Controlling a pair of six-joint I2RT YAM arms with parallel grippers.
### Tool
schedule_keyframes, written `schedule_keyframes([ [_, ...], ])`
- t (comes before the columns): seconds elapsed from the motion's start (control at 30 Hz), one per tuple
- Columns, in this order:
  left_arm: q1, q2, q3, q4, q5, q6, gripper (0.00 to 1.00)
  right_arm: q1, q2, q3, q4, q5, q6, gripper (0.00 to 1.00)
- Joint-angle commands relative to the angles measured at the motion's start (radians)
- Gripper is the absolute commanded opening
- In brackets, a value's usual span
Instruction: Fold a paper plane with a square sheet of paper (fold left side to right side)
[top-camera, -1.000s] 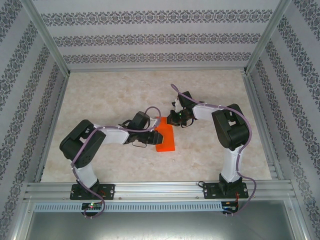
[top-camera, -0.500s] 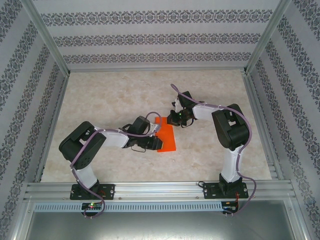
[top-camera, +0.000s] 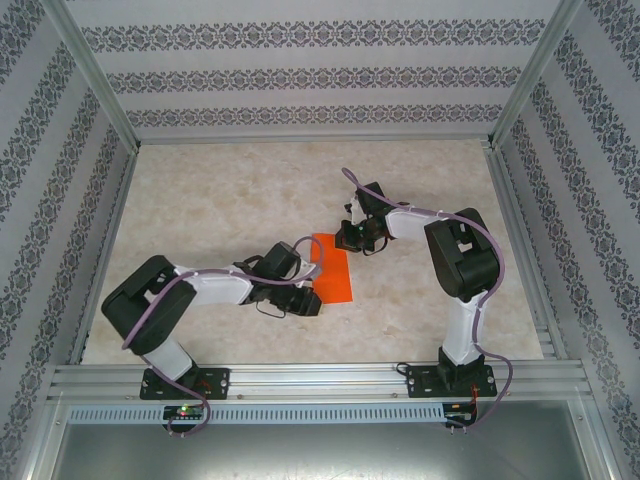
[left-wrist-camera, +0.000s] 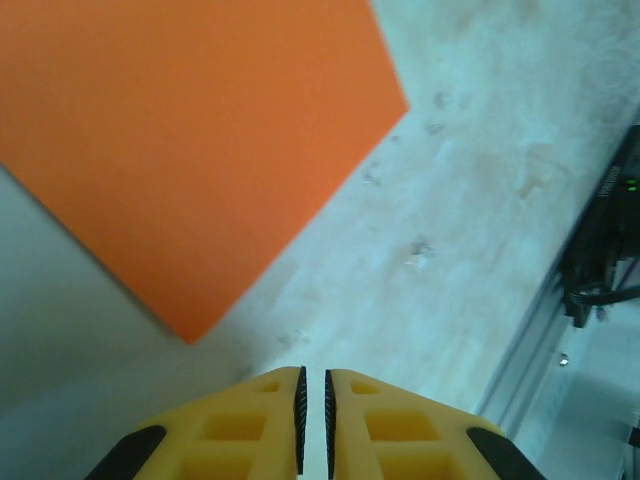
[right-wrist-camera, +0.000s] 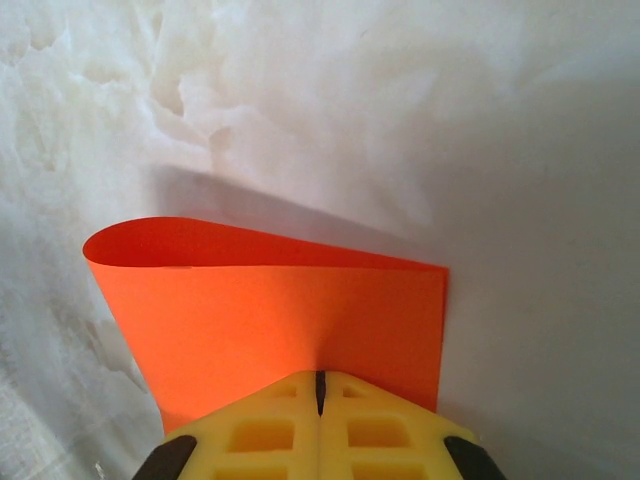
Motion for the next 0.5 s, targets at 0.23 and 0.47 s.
schedule_keyframes([
  [0.23,0.115,0.024,0.118,0.033,-0.017,-0.025,0.2,0.008,-0.005,-0.018,-0.063,0.066,-0.022,0.0],
  [0.47,0.128,0.203,0.23,0.114,0.005,-0.04,0.19,0.013,-0.004,-0.018,-0.058,0.058,-0.022,0.0],
])
